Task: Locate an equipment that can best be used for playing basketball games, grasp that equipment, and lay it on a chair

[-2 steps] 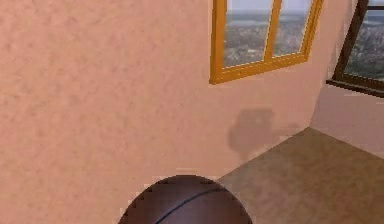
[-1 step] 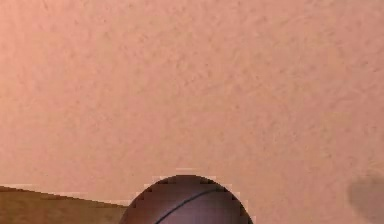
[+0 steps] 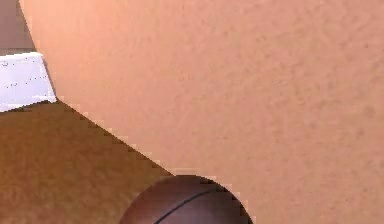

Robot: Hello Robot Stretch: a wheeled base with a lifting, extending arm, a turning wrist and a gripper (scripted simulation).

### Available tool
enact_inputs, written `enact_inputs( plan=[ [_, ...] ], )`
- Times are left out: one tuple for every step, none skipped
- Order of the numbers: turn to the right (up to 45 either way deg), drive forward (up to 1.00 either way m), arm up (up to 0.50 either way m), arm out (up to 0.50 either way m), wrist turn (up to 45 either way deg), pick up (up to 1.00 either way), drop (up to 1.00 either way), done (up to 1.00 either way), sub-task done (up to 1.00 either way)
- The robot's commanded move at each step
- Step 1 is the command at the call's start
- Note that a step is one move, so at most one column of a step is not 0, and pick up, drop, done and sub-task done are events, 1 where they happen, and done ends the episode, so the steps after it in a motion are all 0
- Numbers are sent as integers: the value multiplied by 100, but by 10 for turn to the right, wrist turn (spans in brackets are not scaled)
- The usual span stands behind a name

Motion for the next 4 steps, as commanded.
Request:
enact_inputs(
  plan=[
    [0, 55, 0, 0, 0, 0, 0, 0, 0],
    [-450, 0, 0, 0, 0, 0, 0, 0, 0],
    [-60, 0, 0, 0, 0, 0, 0, 0, 0],
    [0, 90, 0, 0, 0, 0, 0, 0, 0]
  ],
)
